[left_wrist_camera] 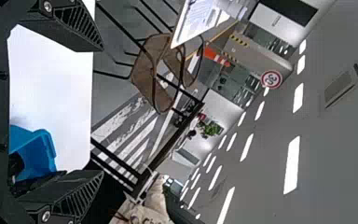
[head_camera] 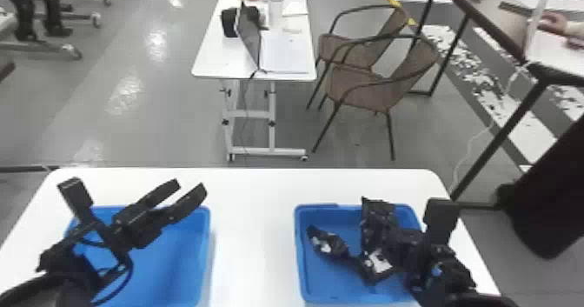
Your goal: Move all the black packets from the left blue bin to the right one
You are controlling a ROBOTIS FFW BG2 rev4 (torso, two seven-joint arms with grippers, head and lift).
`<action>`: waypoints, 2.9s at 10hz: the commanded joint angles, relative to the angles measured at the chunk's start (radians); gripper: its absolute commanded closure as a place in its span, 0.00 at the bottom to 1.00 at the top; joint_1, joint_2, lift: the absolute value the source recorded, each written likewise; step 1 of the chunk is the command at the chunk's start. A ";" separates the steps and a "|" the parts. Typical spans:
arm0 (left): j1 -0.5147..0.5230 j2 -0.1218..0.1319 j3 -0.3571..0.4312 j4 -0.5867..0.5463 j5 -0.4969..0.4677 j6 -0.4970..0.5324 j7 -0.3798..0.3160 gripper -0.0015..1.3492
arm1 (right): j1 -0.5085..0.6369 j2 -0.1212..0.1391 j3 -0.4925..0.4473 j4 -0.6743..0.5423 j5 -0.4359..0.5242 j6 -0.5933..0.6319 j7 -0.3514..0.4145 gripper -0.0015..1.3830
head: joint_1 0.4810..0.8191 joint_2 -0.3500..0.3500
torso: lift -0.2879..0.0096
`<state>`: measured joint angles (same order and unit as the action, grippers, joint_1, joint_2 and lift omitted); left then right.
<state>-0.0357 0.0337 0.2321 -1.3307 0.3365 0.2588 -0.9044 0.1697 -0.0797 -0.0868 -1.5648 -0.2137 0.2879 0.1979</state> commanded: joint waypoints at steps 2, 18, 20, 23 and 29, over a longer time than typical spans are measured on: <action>0.039 -0.008 0.072 -0.047 0.007 0.000 0.001 0.01 | -0.001 0.000 -0.013 0.032 -0.003 0.007 -0.041 0.45 | 0.63 0.40 | 0.97; 0.388 -0.036 0.085 -0.394 -0.287 -0.288 0.249 0.07 | 0.309 0.025 0.061 -0.222 0.080 -0.420 -0.032 0.09 | 0.63 0.62 | 0.97; 0.445 -0.036 0.075 -0.371 -0.327 -0.382 0.254 0.09 | 0.392 0.029 0.061 -0.270 0.103 -0.421 -0.032 0.09 | 0.63 0.60 | 0.97; 0.485 -0.036 0.050 -0.332 -0.323 -0.523 0.283 0.09 | 0.462 0.041 0.062 -0.310 0.119 -0.428 -0.032 0.09 | 0.63 0.60 | 0.97; 0.505 -0.036 0.047 -0.348 -0.341 -0.495 0.297 0.09 | 0.475 0.040 0.064 -0.317 0.115 -0.423 -0.032 0.09 | 0.63 0.59 | 0.97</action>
<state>0.4703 0.0000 0.2772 -1.6764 -0.0034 -0.2390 -0.6074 0.6464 -0.0404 -0.0244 -1.8845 -0.0969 -0.1373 0.1656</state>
